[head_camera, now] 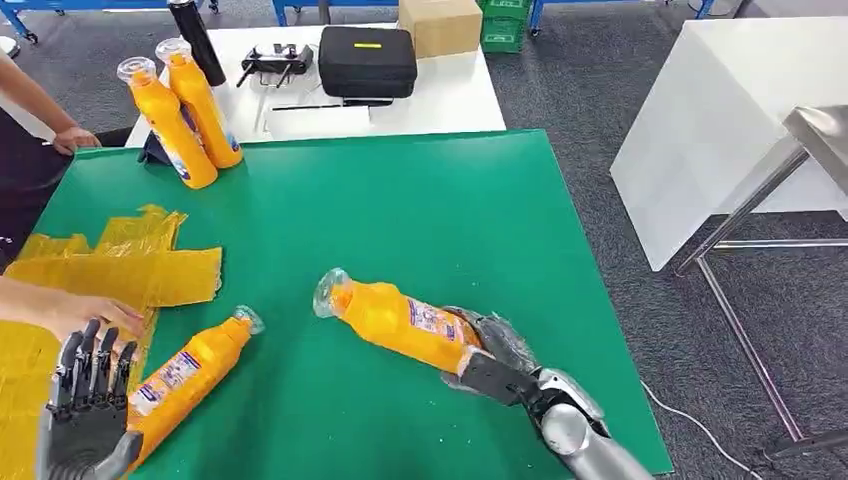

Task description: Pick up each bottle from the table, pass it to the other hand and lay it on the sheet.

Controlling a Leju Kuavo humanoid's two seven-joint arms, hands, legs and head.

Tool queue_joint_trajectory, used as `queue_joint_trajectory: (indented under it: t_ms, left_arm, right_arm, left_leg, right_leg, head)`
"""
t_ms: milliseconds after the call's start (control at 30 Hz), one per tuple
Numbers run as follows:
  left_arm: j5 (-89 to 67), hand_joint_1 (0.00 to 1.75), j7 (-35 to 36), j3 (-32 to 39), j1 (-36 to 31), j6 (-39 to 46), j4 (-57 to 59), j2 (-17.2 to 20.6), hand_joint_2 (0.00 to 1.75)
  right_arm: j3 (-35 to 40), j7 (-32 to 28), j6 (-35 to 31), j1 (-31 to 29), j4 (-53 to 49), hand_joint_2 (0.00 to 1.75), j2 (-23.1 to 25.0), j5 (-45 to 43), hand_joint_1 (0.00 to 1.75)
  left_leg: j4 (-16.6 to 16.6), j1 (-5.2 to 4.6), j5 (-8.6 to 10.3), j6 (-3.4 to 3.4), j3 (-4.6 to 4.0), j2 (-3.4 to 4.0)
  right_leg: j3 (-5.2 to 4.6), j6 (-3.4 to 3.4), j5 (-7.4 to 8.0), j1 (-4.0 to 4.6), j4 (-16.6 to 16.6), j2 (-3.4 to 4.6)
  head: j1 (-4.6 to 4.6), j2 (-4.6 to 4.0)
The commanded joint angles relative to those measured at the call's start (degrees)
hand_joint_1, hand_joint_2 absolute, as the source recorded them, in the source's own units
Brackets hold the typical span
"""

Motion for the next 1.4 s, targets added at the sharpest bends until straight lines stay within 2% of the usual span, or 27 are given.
queue_joint_trajectory:
  t_ms: [33,100,167,300,433,633,833,967,1067,1100,1400]
  left_arm:
    - [4.2,0.0,1.1,-15.5,3.8,3.3,0.2,-0.2,1.75]
    - [4.2,0.0,1.1,-15.5,3.8,3.3,0.2,-0.2,1.75]
    - [4.8,0.0,0.8,-18.1,2.8,4.7,1.0,1.7,1.75]
    - [1.0,0.0,-1.0,-23.0,-0.5,9.6,3.0,3.8,1.75]
    - [-1.1,0.0,-2.3,-26.3,-4.5,14.1,6.0,5.8,1.75]
    - [-7.8,0.0,-4.1,-26.7,-5.5,18.3,5.7,6.1,1.75]
    - [-7.9,0.0,-4.2,-26.7,-5.5,18.3,5.7,6.1,1.75]
    - [-15.9,0.0,-5.7,-26.9,-6.3,23.7,5.6,6.0,1.75]
    - [-16.5,0.0,-5.8,-25.6,-8.0,24.9,7.2,5.8,1.75]
    - [-16.0,1.75,-6.2,-25.0,-8.1,24.9,7.5,5.5,1.75]
    - [-16.2,1.75,-8.2,-22.6,-7.7,24.0,7.7,4.3,1.75]
  right_arm:
    - [6.7,0.3,2.5,-1.7,-6.2,1.75,8.7,-3.8,1.75]
    - [6.7,0.3,2.5,-1.7,-6.2,1.75,8.7,-3.8,1.75]
    - [8.6,0.5,2.7,-3.7,-3.5,1.75,9.7,-4.4,1.75]
    - [12.6,3.2,2.7,-9.2,5.0,1.75,14.8,-4.6,1.75]
    - [17.4,5.1,2.7,-15.6,17.9,1.75,20.7,-5.3,1.75]
    - [25.3,6.2,4.1,-15.2,22.2,1.75,24.2,-3.2,1.75]
    - [25.6,6.2,4.1,-15.2,22.2,1.75,24.2,-3.1,1.75]
    - [31.4,6.8,5.7,-14.5,21.9,1.75,24.7,-0.8,1.75]
    - [37.7,5.7,7.5,-17.5,23.5,1.75,24.0,-0.2,1.75]
    - [38.5,5.3,7.5,-17.8,23.6,1.75,23.8,-0.1,1.75]
    - [37.8,5.2,5.1,-17.6,23.2,1.75,22.2,-0.8,1.75]
  left_leg:
    - [0.0,-0.01,-0.06,-0.1,0.04,0.1]
    - [0.0,0.03,-0.05,-0.12,-0.01,0.09]
    - [0.1,0.08,-0.15,-0.21,0.09,0.13]
    - [0.0,0.03,-0.01,-0.13,0.0,0.2]
    - [-0.1,0.04,0.05,-0.19,0.11,0.22]
    - [0.0,0.13,0.06,-0.23,0.15,0.19]
    - [-0.1,0.08,0.1,-0.18,0.04,0.03]
    - [0.0,0.1,0.1,-0.19,-0.07,0.03]
    - [0.0,0.06,0.14,-0.16,-0.12,-0.02]
    - [0.0,0.09,0.12,-0.21,-0.07,-0.02]
    - [-0.1,0.06,0.16,-0.16,-0.05,-0.14]
  right_leg:
    - [-0.01,-0.05,-0.05,-0.01,0.0,0.04]
    - [-0.05,-0.07,-0.04,0.01,0.0,0.03]
    - [0.07,-0.11,-0.13,0.07,0.1,0.01]
    - [-0.05,-0.07,0.01,0.0,0.0,0.14]
    - [0.02,-0.11,0.05,0.01,0.0,0.14]
    - [0.12,-0.11,-0.03,0.06,0.0,0.11]
    - [0.04,-0.06,-0.04,0.01,0.0,-0.01]
    - [-0.06,-0.08,-0.04,0.03,0.0,-0.01]
    - [-0.12,-0.07,-0.01,0.0,0.0,-0.04]
    - [-0.04,-0.1,-0.04,0.03,0.0,-0.08]
    - [-0.04,-0.06,-0.04,-0.01,-0.1,-0.18]
  head:
    - [0.04,0.0]
    - [0.02,0.0]
    - [0.04,0.0]
    - [0.04,0.0]
    - [0.04,0.0]
    - [0.04,0.0]
    - [0.04,0.0]
    - [0.07,0.0]
    - [0.04,0.0]
    - [0.04,0.0]
    - [0.04,0.0]
